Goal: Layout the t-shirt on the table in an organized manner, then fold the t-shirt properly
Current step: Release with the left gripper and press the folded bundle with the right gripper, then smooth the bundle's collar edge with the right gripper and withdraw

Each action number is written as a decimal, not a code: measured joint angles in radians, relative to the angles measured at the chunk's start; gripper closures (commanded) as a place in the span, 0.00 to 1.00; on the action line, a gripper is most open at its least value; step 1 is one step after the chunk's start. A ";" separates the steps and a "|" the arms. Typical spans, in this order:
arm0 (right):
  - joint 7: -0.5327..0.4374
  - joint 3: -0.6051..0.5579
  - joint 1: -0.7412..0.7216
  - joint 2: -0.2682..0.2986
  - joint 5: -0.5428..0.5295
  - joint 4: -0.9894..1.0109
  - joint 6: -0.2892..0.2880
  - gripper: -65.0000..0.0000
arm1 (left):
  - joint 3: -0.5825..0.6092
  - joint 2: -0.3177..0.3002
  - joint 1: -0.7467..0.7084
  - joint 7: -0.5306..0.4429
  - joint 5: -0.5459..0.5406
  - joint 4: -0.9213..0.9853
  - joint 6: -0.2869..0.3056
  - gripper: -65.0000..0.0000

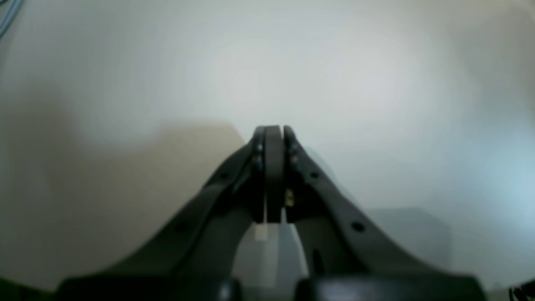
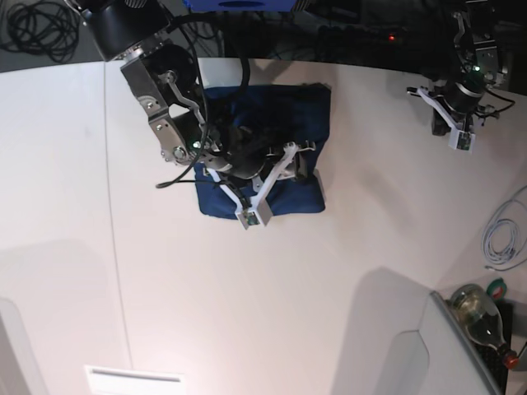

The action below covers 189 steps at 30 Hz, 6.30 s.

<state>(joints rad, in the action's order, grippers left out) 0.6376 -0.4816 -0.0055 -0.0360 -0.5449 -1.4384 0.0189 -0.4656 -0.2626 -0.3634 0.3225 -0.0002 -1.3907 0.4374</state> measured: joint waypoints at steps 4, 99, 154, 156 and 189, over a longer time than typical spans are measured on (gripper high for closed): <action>0.003 -0.090 -0.035 0.002 0.006 0.020 0.000 0.55 | -0.042 -0.001 -0.002 0.002 0.000 0.000 0.000 1.00; 0.107 -0.381 -0.026 0.152 0.080 -0.193 0.296 1.00 | -0.179 0.007 -0.004 -0.005 0.000 0.002 0.005 1.00; 0.089 -0.673 -0.135 0.093 0.077 -0.120 0.296 0.98 | -0.187 -0.010 -0.024 -0.001 0.000 0.005 0.006 1.00; 0.045 -0.673 -0.134 0.092 0.069 -0.071 0.293 0.88 | -0.183 -0.012 -0.022 -0.001 0.000 0.005 0.006 1.00; 0.042 -0.155 0.251 0.344 0.079 -0.237 0.289 1.00 | -0.179 -0.006 -0.006 -0.004 0.000 0.006 0.006 1.00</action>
<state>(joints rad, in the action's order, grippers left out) 0.6796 -0.6369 0.2455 0.3077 -0.4656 -1.6756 0.3077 -0.6441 -0.2684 -0.3691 0.3183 -0.0006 -1.3849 0.4438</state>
